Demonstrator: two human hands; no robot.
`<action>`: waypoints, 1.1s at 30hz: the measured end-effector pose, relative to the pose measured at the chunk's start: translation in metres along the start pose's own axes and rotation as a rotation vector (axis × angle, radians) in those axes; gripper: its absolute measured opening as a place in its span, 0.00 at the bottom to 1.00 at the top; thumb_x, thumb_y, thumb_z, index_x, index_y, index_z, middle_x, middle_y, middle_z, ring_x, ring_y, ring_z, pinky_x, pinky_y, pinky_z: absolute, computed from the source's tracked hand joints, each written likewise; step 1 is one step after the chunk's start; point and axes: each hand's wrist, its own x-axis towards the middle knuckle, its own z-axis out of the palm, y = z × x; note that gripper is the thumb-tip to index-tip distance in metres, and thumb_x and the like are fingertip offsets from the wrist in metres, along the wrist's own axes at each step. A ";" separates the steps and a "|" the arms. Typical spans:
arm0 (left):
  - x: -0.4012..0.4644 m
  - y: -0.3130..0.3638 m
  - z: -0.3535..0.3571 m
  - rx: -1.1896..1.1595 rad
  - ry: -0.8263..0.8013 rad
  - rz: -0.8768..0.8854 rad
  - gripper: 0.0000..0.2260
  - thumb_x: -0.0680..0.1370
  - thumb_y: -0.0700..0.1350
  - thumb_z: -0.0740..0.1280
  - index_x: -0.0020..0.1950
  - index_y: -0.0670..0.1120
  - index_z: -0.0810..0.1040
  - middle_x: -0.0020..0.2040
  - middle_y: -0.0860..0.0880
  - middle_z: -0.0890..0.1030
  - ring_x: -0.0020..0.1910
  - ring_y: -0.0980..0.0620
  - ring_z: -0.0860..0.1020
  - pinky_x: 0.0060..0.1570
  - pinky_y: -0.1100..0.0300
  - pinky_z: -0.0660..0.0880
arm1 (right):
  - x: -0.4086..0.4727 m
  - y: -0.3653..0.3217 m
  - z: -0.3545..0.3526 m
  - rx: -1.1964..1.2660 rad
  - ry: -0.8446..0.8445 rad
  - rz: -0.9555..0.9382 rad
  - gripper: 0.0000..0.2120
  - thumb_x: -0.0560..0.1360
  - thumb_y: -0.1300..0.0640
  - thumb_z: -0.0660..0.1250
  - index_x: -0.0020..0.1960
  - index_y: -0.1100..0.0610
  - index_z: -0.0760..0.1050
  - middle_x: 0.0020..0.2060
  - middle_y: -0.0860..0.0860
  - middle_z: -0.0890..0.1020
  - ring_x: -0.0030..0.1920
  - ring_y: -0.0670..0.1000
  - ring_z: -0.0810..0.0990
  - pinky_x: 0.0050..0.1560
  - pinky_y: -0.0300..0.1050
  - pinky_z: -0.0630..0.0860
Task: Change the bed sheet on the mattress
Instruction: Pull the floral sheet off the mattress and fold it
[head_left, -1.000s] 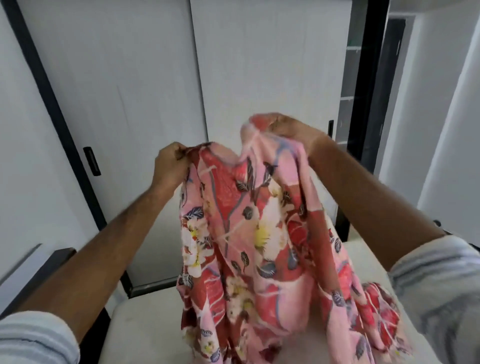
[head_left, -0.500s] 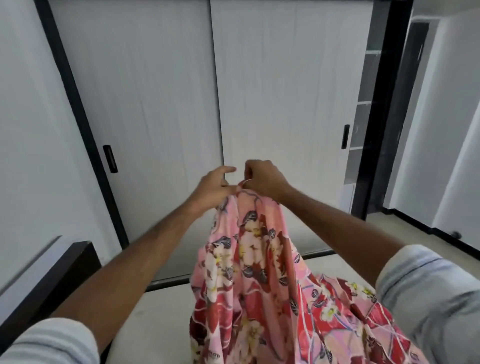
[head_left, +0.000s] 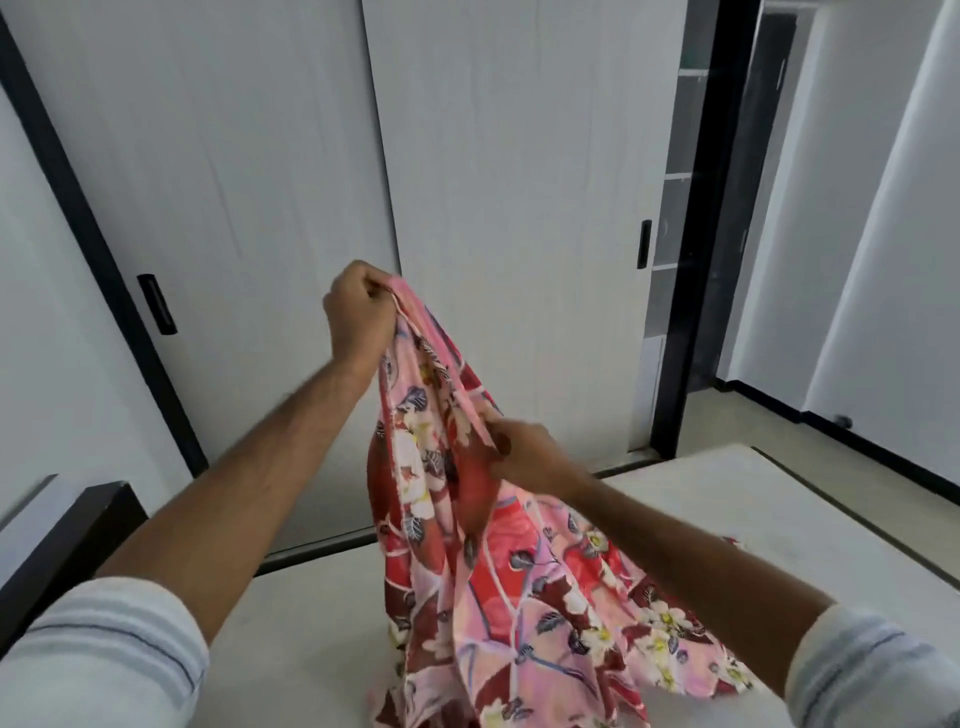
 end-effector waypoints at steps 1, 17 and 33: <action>0.006 -0.003 -0.003 -0.004 0.020 -0.015 0.15 0.72 0.31 0.58 0.46 0.43 0.82 0.44 0.50 0.82 0.45 0.53 0.78 0.45 0.67 0.70 | -0.008 0.018 0.013 -0.024 -0.040 0.037 0.12 0.70 0.60 0.71 0.54 0.56 0.80 0.40 0.48 0.79 0.41 0.49 0.77 0.36 0.37 0.67; 0.014 0.011 -0.017 -0.072 0.041 0.026 0.15 0.72 0.31 0.58 0.44 0.47 0.79 0.39 0.55 0.79 0.37 0.67 0.76 0.38 0.74 0.69 | -0.029 0.023 0.110 0.445 0.082 0.092 0.28 0.68 0.50 0.77 0.62 0.55 0.69 0.53 0.46 0.77 0.51 0.47 0.79 0.49 0.43 0.80; 0.011 -0.074 -0.085 0.101 0.029 -0.064 0.14 0.73 0.30 0.59 0.47 0.45 0.79 0.45 0.46 0.82 0.46 0.50 0.80 0.45 0.57 0.77 | 0.024 -0.036 -0.010 1.244 -0.185 -0.083 0.07 0.77 0.67 0.66 0.46 0.56 0.75 0.36 0.51 0.82 0.33 0.49 0.80 0.36 0.40 0.77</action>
